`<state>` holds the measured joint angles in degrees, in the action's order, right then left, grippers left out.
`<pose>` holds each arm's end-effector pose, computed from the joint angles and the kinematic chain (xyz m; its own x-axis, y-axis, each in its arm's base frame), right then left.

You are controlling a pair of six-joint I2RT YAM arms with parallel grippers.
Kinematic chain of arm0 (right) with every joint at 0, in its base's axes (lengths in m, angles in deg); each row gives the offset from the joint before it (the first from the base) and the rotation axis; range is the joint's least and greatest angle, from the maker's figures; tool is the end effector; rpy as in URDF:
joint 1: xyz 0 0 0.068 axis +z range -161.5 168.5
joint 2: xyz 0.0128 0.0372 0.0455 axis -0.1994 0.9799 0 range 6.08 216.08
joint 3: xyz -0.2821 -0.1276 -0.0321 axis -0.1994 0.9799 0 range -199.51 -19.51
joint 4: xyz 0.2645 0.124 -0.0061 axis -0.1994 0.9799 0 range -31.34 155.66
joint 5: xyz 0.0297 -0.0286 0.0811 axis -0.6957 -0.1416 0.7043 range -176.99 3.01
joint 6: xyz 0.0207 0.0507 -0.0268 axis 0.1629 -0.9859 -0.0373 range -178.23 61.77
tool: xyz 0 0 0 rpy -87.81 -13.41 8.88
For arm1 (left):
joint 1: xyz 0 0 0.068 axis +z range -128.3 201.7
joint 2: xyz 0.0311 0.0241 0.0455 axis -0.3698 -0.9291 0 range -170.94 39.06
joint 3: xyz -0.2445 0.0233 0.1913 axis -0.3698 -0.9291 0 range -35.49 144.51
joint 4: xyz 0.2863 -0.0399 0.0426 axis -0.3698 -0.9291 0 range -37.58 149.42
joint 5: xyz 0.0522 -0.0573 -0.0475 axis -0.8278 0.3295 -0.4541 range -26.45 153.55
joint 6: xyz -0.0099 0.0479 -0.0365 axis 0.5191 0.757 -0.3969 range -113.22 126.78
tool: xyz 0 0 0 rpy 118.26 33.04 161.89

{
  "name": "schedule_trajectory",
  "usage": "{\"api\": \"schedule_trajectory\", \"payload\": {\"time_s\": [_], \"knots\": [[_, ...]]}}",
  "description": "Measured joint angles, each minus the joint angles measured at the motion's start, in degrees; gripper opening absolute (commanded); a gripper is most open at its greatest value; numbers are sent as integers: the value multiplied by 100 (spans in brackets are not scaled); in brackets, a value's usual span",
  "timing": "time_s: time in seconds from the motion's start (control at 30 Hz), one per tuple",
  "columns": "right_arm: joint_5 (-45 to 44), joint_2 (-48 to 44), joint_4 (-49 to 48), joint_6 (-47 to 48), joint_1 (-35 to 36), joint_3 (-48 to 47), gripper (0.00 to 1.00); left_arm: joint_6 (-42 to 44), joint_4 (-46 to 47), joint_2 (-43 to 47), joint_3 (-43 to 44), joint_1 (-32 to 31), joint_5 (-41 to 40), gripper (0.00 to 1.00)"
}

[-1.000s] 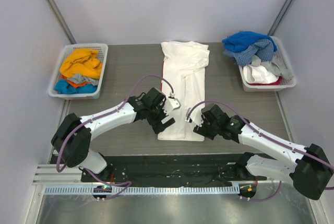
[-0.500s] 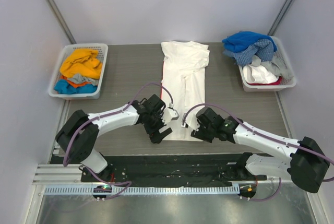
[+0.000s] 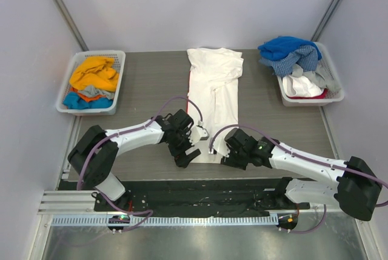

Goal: Fold and stack the t-shirts
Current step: Rotate the tshirt 90 degrees, then grab the bottom of the folded rectangular tshirt with both arms

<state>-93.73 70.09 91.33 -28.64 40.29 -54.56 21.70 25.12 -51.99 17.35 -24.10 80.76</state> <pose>0.1376 0.1661 0.1995 -0.1050 -0.9261 -0.3623 -0.9173 0.2308 -0.3243 0.2106 -0.2360 0.1804 -0.4503 0.8157 -0.3631 0.8928 0.4058 -0.1955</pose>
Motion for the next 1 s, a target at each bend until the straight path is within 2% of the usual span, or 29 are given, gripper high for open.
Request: {"api": "schedule_trajectory", "payload": {"time_s": [0.5,0.83,1.0], "knots": [[-42,0,190,13,278,-9,62,50,4,-286,227,-251,-55,76],[-63,42,136,55,275,4,61,-48,76,-490,393,-396,-468,59],[-37,170,79,79,275,4,61,-98,114,-522,413,-444,-671,58]]}}
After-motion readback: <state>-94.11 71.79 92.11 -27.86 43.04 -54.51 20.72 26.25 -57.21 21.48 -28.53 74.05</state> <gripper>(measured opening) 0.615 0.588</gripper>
